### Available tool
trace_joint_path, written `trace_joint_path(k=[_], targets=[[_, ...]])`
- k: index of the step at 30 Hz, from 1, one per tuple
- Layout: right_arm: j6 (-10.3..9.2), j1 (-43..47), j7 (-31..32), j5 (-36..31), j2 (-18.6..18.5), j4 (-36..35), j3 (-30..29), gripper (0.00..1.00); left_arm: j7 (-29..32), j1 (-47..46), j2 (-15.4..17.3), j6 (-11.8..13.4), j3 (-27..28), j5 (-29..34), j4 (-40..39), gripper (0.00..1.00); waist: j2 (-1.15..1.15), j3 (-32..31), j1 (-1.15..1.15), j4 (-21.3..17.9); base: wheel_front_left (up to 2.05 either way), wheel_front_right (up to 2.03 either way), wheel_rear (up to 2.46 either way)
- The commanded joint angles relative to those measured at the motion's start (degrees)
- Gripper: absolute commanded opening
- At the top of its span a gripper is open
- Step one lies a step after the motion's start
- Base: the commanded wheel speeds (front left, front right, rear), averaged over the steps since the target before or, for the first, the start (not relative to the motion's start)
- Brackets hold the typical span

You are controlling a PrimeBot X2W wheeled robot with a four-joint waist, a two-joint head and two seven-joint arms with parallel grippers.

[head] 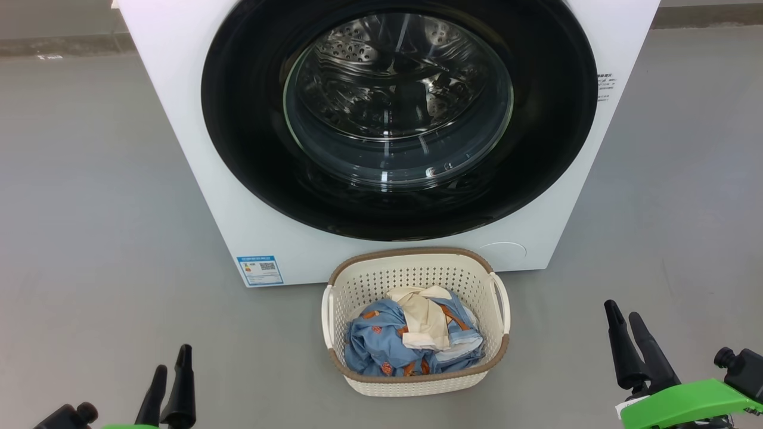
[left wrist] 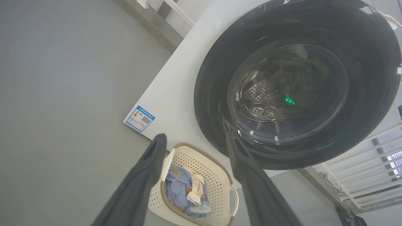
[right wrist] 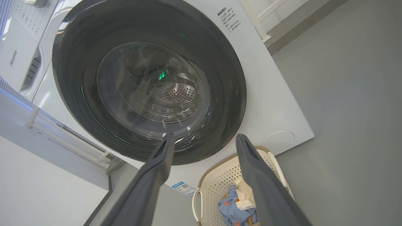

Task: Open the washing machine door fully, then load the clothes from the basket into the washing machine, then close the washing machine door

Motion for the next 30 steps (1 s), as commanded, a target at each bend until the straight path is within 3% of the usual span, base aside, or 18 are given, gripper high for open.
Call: trace_joint_path(k=[1,30], targets=[[0.05,-1.45,-0.97,-2.66,-0.92,-1.81,0.89,1.00,-0.93,-0.64,1.27,-0.10,0.78,2.59,-2.05,1.00,0.00,-0.02,-0.01,0.05,0.00,0.00,0.00],[0.07,-0.14,-5.65,-22.96,-2.02,-1.08,-0.53,1.00,-5.66,1.05,2.51,-0.14,0.43,22.29,-5.76,1.00,0.00,-0.26,-0.01,0.35,0.00,0.00,0.00]])
